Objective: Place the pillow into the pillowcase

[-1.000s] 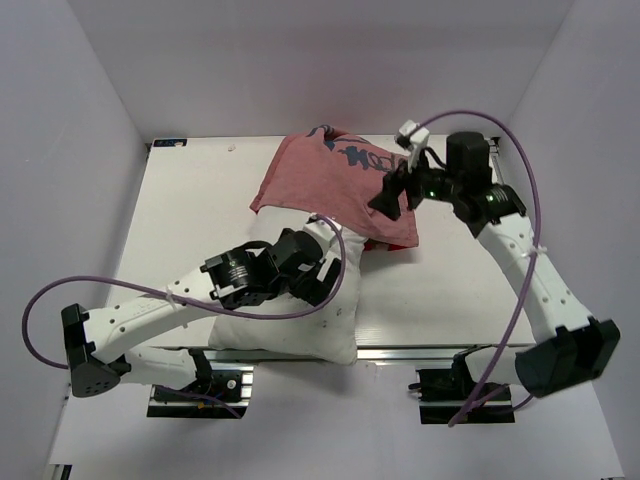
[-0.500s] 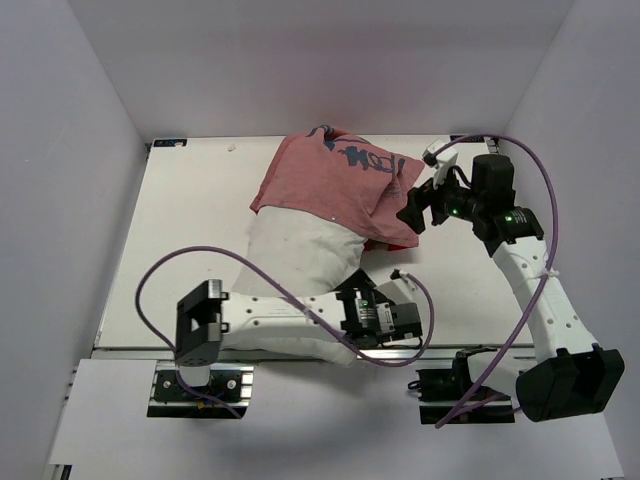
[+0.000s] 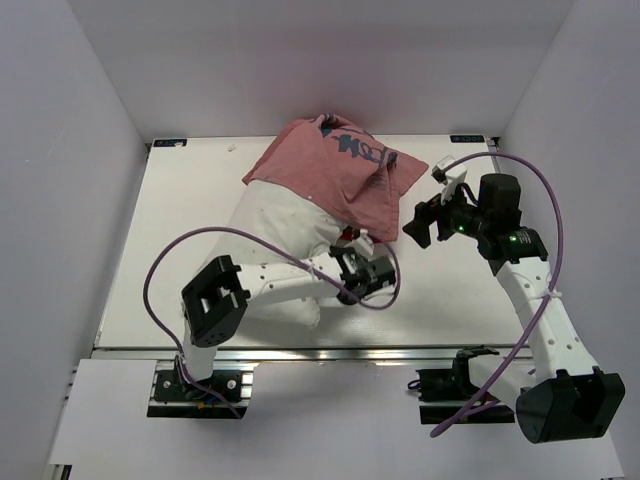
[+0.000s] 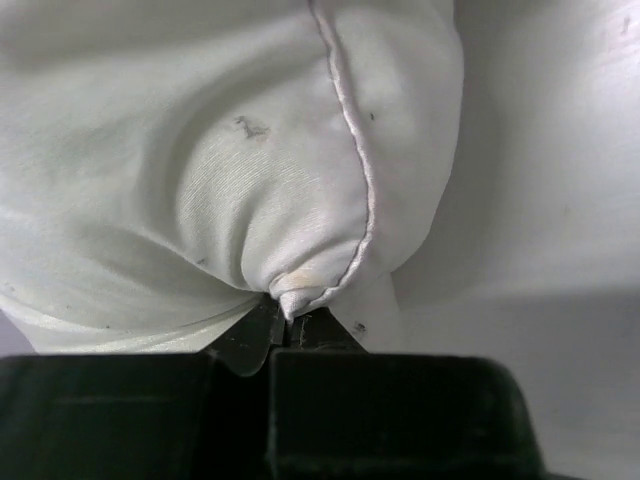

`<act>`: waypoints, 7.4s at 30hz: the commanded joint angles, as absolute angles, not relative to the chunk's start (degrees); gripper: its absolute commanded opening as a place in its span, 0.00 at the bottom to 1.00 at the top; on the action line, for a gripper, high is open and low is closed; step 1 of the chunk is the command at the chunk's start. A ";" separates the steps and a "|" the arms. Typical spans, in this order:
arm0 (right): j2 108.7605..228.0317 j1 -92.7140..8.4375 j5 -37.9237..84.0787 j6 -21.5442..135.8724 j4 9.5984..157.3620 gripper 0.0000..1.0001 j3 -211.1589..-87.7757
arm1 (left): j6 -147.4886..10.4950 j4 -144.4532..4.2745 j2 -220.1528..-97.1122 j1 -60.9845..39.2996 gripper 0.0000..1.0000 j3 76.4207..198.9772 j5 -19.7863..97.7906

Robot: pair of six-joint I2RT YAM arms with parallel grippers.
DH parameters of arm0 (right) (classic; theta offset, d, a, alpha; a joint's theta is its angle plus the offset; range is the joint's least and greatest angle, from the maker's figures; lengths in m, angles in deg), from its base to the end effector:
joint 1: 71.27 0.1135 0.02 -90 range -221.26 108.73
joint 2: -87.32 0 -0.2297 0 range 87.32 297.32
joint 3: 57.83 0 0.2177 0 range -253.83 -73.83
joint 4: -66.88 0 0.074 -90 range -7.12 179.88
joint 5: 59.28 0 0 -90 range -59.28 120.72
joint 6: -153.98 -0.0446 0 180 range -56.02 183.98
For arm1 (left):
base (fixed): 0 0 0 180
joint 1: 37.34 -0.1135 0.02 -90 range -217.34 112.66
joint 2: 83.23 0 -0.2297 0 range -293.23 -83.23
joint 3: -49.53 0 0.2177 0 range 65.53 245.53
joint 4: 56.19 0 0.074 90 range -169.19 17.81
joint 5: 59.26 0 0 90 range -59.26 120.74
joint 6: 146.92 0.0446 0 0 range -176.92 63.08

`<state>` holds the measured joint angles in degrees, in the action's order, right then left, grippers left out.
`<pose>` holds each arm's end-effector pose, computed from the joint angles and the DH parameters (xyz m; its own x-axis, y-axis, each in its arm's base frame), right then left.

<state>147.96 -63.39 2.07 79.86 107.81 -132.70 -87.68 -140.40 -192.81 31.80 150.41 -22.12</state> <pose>0.2145 0.0513 0.3164 -0.2791 -0.2810 -0.9182 -0.6456 0.7628 -0.0372 0.1426 -0.2743 0.1962 -0.6015 0.7113 -0.3636 0.3153 0.6296 0.7101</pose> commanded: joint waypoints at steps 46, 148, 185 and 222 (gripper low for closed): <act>196.97 -44.81 41.43 50.63 60.11 0.89 -149.75 | -101.56 -108.32 -184.47 -13.61 0.00 198.86 42.87; 181.45 -64.32 1.72 -8.18 77.53 0.00 -199.51 | -94.87 -99.01 -143.26 -34.00 0.57 126.02 28.10; 173.97 -63.71 -3.21 -6.52 80.42 0.00 -185.81 | -112.38 -43.55 -185.88 -19.59 0.62 147.61 64.40; 183.47 -52.80 -8.65 7.37 67.25 0.00 -184.68 | -91.72 -73.93 -182.63 -5.09 0.64 198.08 54.29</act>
